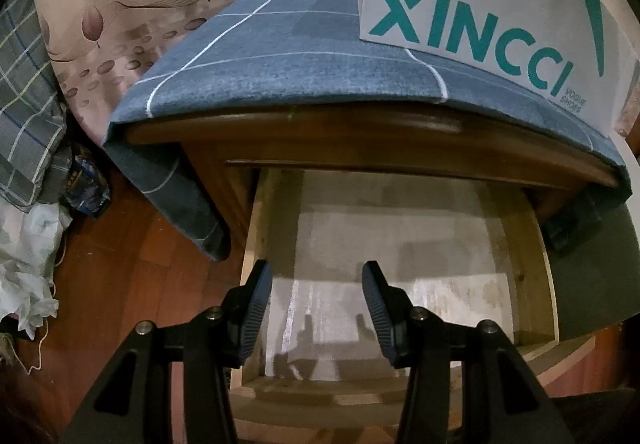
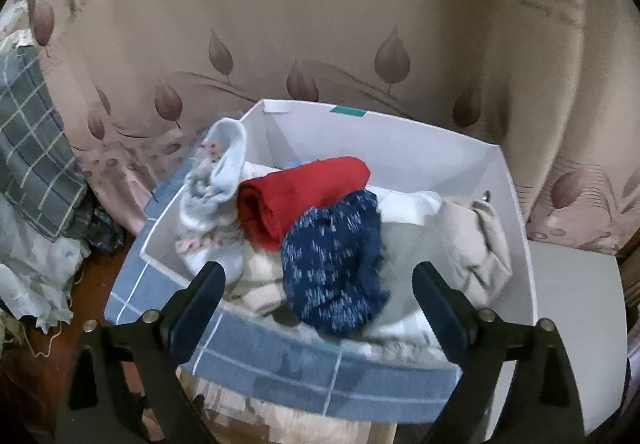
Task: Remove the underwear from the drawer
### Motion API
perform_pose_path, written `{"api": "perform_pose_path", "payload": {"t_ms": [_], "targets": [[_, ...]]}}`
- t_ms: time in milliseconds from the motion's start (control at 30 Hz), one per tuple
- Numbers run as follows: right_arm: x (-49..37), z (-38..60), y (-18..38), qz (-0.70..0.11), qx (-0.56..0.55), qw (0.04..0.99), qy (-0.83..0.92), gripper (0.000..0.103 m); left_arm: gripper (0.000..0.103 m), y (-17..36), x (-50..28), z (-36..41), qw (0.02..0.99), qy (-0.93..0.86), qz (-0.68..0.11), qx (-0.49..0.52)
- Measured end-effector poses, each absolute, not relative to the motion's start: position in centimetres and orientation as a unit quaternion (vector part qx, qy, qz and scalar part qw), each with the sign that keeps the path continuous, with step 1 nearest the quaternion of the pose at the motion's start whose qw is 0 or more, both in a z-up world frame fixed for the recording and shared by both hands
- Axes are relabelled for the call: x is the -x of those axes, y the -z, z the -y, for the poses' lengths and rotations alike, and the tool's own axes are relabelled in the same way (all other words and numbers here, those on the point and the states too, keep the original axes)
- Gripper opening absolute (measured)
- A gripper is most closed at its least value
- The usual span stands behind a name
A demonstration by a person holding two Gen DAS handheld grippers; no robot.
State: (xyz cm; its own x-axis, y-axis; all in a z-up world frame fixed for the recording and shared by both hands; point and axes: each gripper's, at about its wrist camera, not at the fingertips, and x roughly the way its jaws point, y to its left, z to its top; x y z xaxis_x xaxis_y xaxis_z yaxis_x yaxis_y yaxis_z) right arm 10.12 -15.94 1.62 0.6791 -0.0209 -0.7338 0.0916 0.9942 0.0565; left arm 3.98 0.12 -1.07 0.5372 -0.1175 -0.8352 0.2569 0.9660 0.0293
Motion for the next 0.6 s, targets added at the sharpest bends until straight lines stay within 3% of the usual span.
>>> {"api": "perform_pose_path", "payload": {"t_ms": [167, 333, 600], "targets": [[-4.2, 16.3, -0.6, -0.363, -0.061, 0.929, 0.041, 0.101, 0.048, 1.2, -4.0, -0.2, 0.875, 0.100, -0.468, -0.078], [1.0, 16.0, 4.8, -0.349, -0.052, 0.932, 0.080, 0.102, 0.048, 1.0, -3.6, -0.1, 0.877, 0.101, -0.463, -0.079], [2.6, 15.2, 15.5, -0.433, -0.046, 0.896, 0.089, 0.102, 0.048, 1.4, -3.4, 0.2, 0.876, 0.098, -0.464, -0.091]]}}
